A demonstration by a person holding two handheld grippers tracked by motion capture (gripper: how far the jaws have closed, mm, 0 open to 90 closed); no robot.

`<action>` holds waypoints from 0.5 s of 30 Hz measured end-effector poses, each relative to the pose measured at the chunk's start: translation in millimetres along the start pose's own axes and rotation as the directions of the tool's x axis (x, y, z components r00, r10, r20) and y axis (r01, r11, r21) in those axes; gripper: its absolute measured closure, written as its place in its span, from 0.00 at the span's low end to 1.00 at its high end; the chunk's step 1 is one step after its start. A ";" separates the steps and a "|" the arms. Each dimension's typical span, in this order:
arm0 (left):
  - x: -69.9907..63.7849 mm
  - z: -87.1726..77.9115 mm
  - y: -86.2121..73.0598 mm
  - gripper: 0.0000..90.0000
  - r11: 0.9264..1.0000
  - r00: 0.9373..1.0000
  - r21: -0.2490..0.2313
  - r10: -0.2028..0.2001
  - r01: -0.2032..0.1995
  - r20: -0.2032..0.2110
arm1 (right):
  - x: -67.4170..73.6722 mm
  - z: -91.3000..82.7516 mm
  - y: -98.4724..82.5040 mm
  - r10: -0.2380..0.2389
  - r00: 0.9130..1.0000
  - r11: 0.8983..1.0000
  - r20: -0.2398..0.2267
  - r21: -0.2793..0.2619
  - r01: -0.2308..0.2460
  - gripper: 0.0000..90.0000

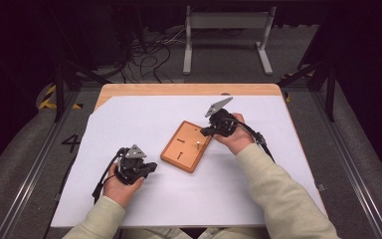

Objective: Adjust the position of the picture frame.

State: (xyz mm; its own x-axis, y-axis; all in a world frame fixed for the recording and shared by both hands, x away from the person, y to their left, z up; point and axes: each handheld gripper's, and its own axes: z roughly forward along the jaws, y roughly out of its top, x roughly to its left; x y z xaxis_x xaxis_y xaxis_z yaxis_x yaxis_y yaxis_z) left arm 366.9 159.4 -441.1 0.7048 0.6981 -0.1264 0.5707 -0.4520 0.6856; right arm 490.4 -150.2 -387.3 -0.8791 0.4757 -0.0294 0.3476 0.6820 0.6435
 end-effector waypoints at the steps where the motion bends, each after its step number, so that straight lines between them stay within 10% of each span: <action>1: -0.5 -1.9 -1.7 0.96 1.000 1.000 0.000 -0.008 0.008 0.002 | -1.4 2.4 3.4 -0.003 1.000 1.000 -0.001 0.004 0.003 1.00; 15: 0.3 -14.3 -15.2 0.96 1.000 1.000 -0.009 -0.022 0.021 -0.022 | -22.4 41.9 23.2 0.031 0.999 0.999 -0.034 -0.028 -0.032 1.00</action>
State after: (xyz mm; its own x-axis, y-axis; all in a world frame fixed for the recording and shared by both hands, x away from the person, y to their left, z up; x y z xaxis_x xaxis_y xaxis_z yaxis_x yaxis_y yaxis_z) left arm 352.5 174.3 -441.3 0.6830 0.7195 -0.1257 0.5819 -0.4320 0.6891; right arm 531.8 -121.8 -403.7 -0.8786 0.4773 0.0168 0.3662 0.6508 0.6650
